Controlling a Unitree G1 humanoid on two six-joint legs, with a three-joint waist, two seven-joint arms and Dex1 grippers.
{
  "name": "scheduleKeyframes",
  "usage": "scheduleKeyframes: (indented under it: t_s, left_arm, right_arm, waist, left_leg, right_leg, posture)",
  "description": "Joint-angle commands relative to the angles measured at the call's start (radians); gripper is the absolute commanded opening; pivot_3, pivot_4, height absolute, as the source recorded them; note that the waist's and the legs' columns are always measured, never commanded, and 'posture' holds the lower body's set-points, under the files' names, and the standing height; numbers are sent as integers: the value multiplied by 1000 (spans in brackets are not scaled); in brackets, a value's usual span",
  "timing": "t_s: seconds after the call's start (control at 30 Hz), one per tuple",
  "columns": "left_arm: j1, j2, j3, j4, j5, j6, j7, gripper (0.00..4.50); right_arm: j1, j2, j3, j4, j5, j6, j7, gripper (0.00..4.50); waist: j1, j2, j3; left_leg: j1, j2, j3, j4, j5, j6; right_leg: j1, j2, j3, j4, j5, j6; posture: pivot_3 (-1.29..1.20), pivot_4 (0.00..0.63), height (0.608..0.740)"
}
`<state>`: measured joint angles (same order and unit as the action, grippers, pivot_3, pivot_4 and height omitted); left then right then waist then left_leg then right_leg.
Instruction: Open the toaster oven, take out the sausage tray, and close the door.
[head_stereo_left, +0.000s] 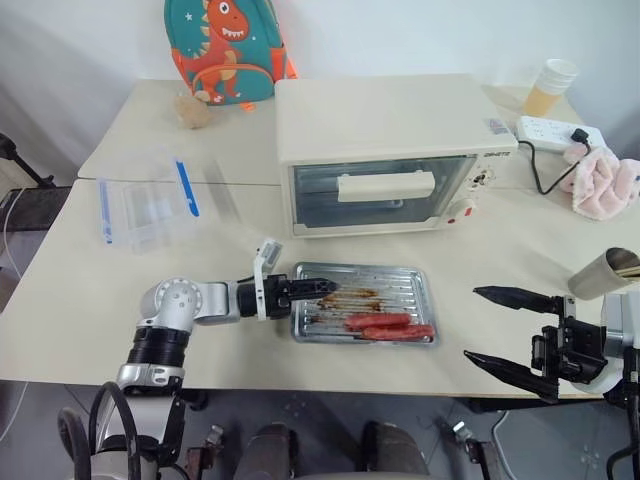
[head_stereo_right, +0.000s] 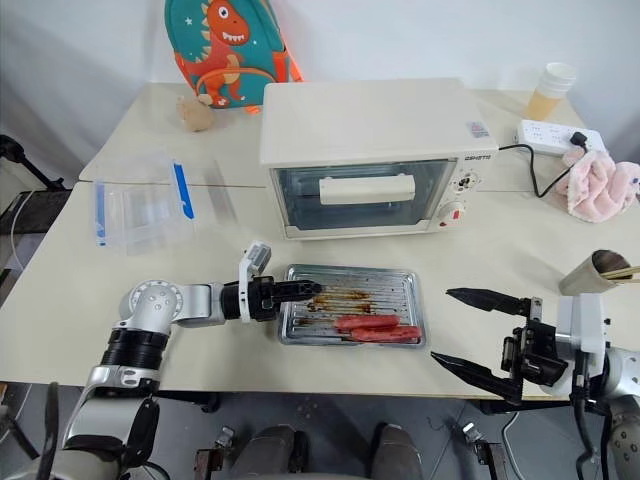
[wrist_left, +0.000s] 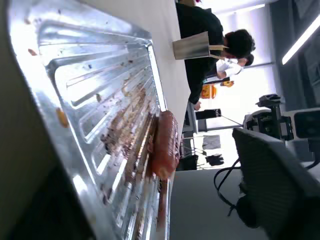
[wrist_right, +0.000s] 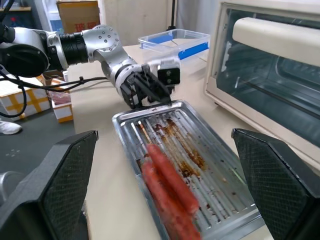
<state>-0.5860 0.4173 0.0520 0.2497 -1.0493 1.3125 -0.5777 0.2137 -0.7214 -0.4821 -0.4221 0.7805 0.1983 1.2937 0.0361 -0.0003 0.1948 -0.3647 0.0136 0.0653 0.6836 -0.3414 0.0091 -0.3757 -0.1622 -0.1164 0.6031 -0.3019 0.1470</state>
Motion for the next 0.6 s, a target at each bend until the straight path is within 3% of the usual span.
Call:
scheduleKeyframes:
  t_s: [0.03,0.13,0.23,0.3,0.43,0.6]
  left_arm:
    - [89,109,28,-82,97,-81,-45,4466]
    - [214,266,54,-204,196,-296,-204,4466]
    - [348,338,152,-224,345,-761,-426,4466]
    - [415,363,200,-205,417,-980,-525,4466]
    - [492,386,281,-152,499,-1179,-559,4466]
    - [654,432,390,-139,568,-1343,-599,4466]
  right_arm:
    - [5,-21,-9,-1,12,-1,15,4500]
    - [8,-40,-4,8,12,8,36,4500]
    - [-8,-58,4,37,10,1,64,4500]
    - [-32,-61,6,67,6,-12,78,4500]
    - [-60,-71,21,104,-11,-32,118,4500]
    - [-131,-91,63,171,-42,-49,162,4500]
  waist:
    - [-10,0,0]
    - [-33,0,0]
    - [-40,0,1]
    - [-36,0,1]
    - [-8,0,1]
    - [-13,0,1]
  left_leg:
    - [1,0,-1,-1,0,0]
    - [7,1,0,-6,-1,-1]
    - [10,2,3,-10,-1,-2]
    - [9,3,3,-11,-1,-3]
    - [7,3,2,-11,-4,1]
    - [5,2,5,-10,-9,5]
  right_leg:
    - [0,0,1,0,0,0]
    - [0,1,6,1,-1,-1]
    - [0,2,8,0,-2,-3]
    - [-1,2,8,-2,-2,-3]
    - [-1,-2,6,-9,-1,-2]
    - [-1,-3,0,-11,1,1]
  posture:
    - [0,150,740]
    - [0,150,740]
    - [0,150,740]
    - [0,150,740]
    - [0,150,740]
    - [0,150,740]
